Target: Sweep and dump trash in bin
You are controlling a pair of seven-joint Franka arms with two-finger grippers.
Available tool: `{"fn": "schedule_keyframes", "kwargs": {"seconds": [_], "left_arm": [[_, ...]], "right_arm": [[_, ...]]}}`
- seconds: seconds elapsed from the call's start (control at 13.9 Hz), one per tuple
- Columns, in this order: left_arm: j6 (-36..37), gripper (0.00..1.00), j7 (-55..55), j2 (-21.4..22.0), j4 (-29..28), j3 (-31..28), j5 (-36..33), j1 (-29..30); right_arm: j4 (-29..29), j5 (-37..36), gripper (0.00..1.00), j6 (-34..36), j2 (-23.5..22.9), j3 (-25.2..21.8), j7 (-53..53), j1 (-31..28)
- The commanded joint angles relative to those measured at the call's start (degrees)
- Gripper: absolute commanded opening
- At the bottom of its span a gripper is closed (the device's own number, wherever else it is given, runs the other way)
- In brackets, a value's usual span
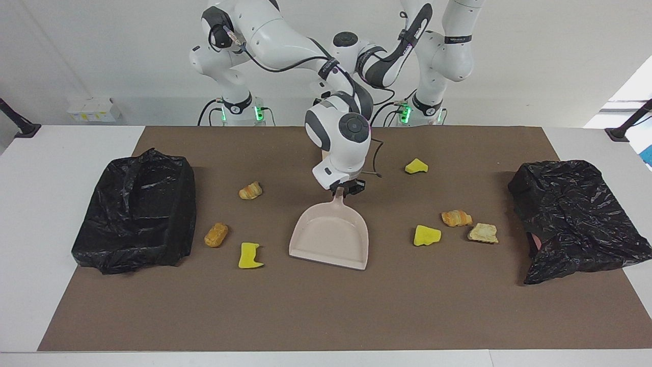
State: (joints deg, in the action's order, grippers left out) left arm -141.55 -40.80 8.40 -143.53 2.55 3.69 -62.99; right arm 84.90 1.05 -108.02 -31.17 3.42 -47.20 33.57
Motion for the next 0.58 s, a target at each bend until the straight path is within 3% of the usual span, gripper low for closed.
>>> {"fn": "schedule_keyframes", "kwargs": {"seconds": [0.0,0.36,0.5], "left_arm": [[-3.4,0.94,-5.5,-3.7,0.7,-0.9,0.1,-4.1],[-1.2,0.65,-5.7,-3.2,1.3,-0.8,0.0,-4.2],[0.0,0.63,-5.7,-2.7,1.3,-0.9,0.0,-4.2]], "right_arm": [[2.0,-0.3,0.0,-0.5,3.1,0.2,6.7,-0.7],[2.1,-0.3,0.0,-0.4,4.7,0.1,38.4,-6.0],[2.2,-0.3,0.0,-0.1,5.1,0.0,50.6,-8.3]]}}
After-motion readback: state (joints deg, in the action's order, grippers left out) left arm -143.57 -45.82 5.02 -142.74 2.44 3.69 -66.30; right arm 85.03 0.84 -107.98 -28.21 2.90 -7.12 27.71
